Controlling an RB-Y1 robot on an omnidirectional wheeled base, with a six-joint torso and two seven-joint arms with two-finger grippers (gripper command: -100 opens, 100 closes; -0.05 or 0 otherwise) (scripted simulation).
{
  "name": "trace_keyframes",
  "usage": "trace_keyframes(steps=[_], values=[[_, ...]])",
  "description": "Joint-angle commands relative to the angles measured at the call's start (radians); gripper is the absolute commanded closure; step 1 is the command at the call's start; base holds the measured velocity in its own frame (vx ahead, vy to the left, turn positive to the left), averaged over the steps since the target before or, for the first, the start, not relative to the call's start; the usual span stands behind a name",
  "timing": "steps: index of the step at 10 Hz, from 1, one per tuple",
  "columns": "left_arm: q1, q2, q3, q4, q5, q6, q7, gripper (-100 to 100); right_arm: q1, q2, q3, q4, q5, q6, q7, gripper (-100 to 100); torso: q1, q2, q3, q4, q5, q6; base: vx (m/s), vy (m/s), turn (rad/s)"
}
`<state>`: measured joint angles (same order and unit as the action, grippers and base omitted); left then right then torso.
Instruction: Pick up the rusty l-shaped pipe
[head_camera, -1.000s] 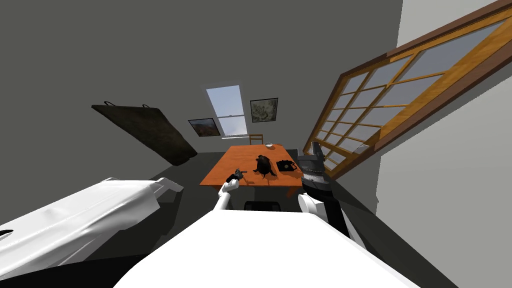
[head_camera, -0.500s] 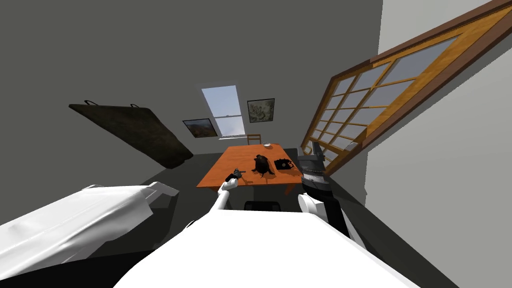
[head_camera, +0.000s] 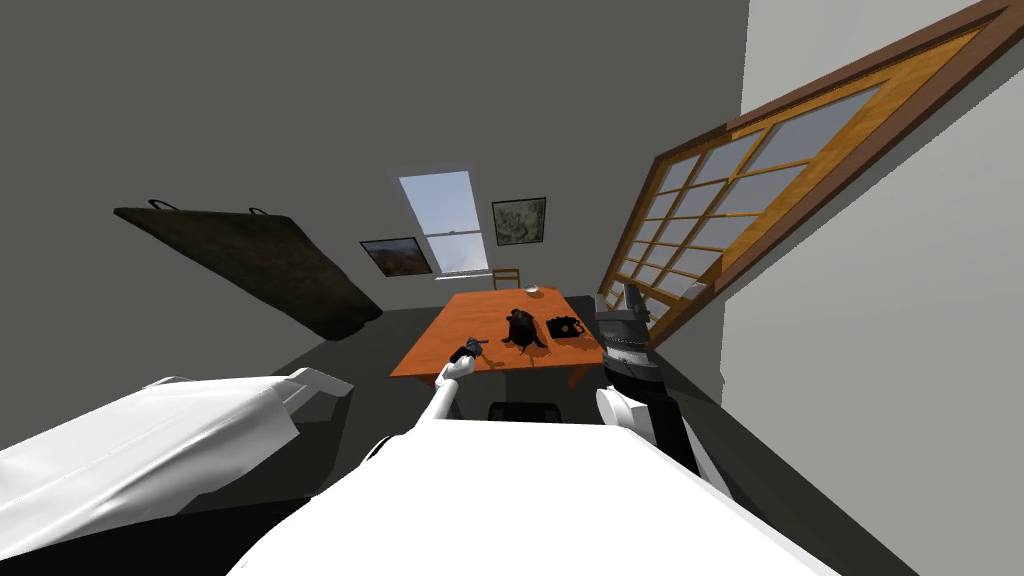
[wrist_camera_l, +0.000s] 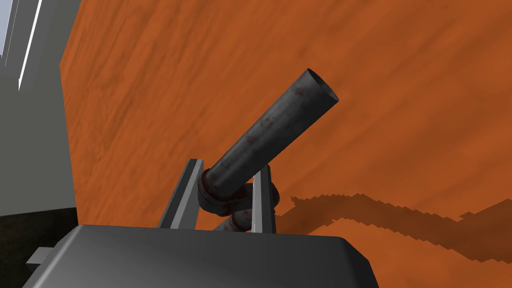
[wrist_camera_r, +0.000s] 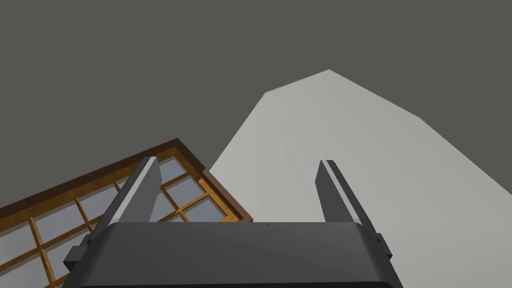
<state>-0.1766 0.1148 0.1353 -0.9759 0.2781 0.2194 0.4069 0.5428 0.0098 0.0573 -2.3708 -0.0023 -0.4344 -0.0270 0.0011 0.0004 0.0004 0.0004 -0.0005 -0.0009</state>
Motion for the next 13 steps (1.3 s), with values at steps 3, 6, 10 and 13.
trace_keyframes(steps=[3, 6, 10, 13], values=[[0.0, 0.001, 0.0, -0.001, 0.0, -0.001, 0.0, 100, 0.0, 0.0, 0.0, 0.0, 0.0, 0.0, 0.0, 0, 0.0, 0.0, 0.0, 0.0, 0.0, 0.0, 0.0, 0.0, 0.0], [0.03, -0.015, -0.014, -0.051, -0.008, 0.02, -0.007, 100, 0.0, 0.0, 0.0, 0.0, 0.0, 0.0, 0.0, 0, 0.0, 0.0, 0.0, -0.001, 0.0, -0.001, 0.011, 0.002, 0.081], [0.076, -0.039, -0.037, -0.135, -0.022, 0.058, -0.017, 100, 0.0, 0.0, 0.0, 0.0, 0.0, 0.0, 0.0, 0, 0.0, -0.001, -0.001, -0.001, 0.0, 0.0, 0.02, 0.005, 0.081], [0.111, -0.057, -0.054, -0.199, -0.033, 0.087, -0.024, 100, 0.0, 0.0, 0.0, 0.0, 0.0, 0.0, 0.0, 0, 0.0, -0.001, -0.001, -0.001, 0.0, 0.0, 0.018, 0.004, 0.087]])
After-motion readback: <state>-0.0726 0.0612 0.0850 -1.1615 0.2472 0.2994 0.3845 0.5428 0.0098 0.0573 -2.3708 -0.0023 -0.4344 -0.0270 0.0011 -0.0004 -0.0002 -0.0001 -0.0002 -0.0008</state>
